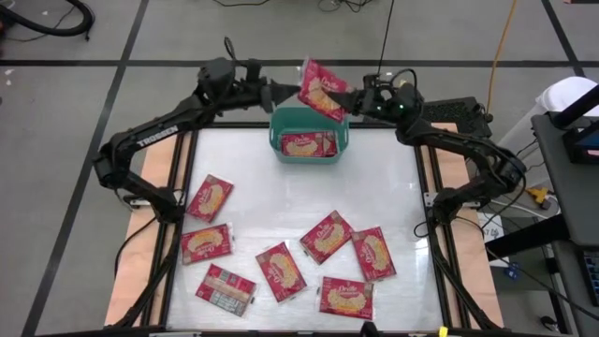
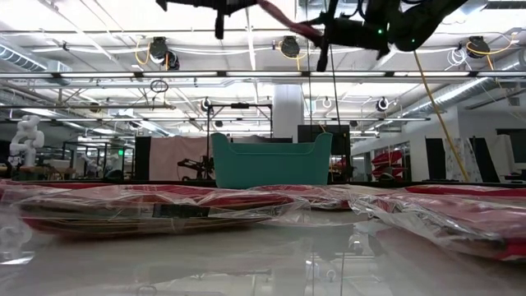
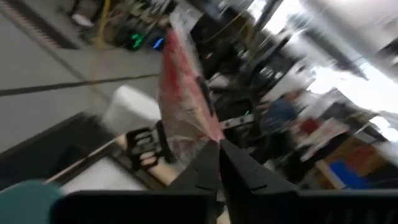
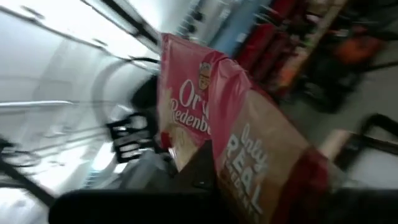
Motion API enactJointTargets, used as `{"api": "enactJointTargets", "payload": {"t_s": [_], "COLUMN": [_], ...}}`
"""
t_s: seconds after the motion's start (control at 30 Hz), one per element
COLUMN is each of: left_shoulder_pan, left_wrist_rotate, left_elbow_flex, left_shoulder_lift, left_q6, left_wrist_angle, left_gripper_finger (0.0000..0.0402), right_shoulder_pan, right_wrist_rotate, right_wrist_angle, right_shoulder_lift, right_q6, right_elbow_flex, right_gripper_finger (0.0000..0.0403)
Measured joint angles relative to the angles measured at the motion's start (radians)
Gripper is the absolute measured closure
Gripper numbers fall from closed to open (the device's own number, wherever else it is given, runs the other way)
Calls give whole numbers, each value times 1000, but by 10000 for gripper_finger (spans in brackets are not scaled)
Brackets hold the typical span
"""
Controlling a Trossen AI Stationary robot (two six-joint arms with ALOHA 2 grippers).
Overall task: Sort popcorn bags into baskets
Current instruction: Put the popcorn bag into the green bin
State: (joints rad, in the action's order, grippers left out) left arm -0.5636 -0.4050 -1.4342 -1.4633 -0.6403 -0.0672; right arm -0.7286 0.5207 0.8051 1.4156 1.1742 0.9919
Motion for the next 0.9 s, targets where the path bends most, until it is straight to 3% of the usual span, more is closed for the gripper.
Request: {"api": "enactJointTargets", "payload": {"t_s": [0.27, 0.4, 0.63, 0.9], "left_shoulder_pan": [18, 9, 32, 123], "left_wrist_rotate": [172, 239, 277, 232], "left_elbow_flex": [-2, -2, 5, 119], "left_shoulder_lift": [51, 92, 105, 103], "left_q6": [73, 75, 143, 73], "left_wrist_angle": [422, 656, 947, 952], "left_gripper_finger": [229, 178, 172, 200], "right_shoulder_pan": [-21, -33, -11, -15], "right_wrist_rotate": [0, -5, 30, 32], "right_wrist_angle": [-238, -300, -406, -652], "right_shoulder_lift": [2, 13, 118, 284], "right_q6": [-129, -194, -244, -387], "right_elbow_flex": [-2, -2, 64, 219], "right_gripper_finger": [384, 384, 384, 381]}}
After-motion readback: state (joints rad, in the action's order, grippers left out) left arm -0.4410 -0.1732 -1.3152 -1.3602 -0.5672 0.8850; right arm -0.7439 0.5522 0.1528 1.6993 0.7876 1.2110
